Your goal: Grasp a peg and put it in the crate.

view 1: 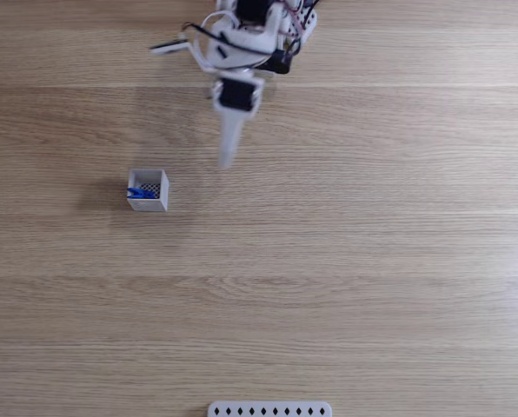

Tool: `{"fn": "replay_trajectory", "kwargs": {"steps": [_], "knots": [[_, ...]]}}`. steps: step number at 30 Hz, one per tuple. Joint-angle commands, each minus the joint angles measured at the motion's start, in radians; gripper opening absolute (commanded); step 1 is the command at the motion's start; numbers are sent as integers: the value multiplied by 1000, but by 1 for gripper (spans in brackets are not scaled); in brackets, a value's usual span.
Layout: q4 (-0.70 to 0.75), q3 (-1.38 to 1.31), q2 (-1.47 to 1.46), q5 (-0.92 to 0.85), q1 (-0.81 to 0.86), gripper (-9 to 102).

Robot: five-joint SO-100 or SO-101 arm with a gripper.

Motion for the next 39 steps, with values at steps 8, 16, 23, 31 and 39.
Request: {"fn": "replay_trajectory", "kwargs": {"steps": [8, 16, 23, 31, 39], "knots": [[512, -2, 448, 147, -167, 0], [684, 193, 765, 147, -172, 0], [788, 244, 795, 161, -167, -1], [807, 241, 795, 163, -156, -1], [807, 241, 795, 163, -156, 0]]}}
